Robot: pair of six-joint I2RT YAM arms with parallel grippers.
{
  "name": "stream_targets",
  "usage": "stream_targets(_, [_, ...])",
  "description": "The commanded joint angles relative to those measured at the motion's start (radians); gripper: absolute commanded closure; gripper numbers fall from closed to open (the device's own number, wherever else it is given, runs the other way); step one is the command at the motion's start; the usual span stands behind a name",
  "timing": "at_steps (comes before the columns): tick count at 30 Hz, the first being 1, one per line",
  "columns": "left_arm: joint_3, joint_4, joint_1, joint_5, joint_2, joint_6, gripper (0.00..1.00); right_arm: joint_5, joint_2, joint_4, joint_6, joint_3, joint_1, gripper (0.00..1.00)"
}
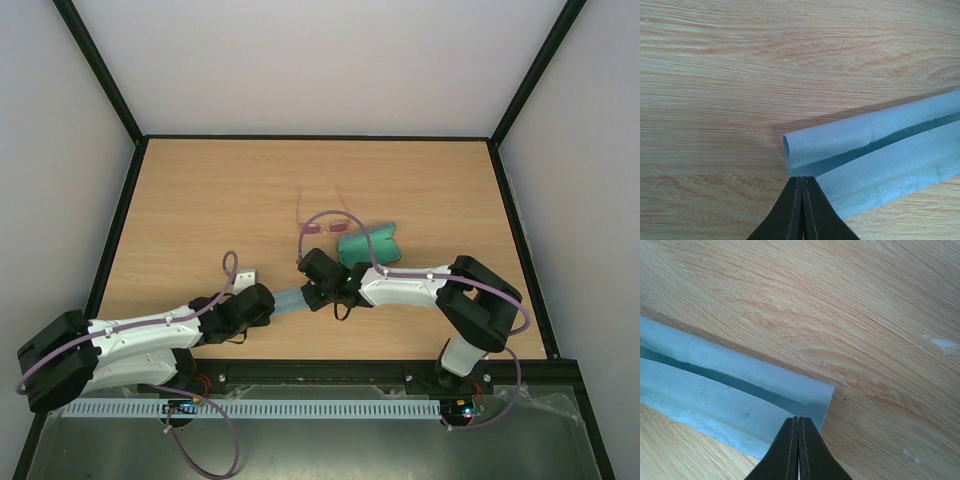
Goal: Organize the sunglasses
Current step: Fold the glasses cleaning cloth at the center of the board.
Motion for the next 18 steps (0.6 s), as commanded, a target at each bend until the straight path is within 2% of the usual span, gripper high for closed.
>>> stream_targets(1, [-0.005,-0.01,-0.011,-0.016,0.007,-0.013,0.98,-0.005,0.017,-0.01,0.01,-0.017,0.01,0.99])
stream_targets(14, [-0.007,-0.024,-0.026,-0.02,-0.01,-0.03,0.97,-0.003,0.02,-0.01,0.021,-0.02,0.025,0.97])
stream_targets(18, [0.0,-0.032,-0.042,-0.018,-0.029,-0.04,0.97,0.004,0.01,-0.017,0.025,-0.021,0.027,0.94])
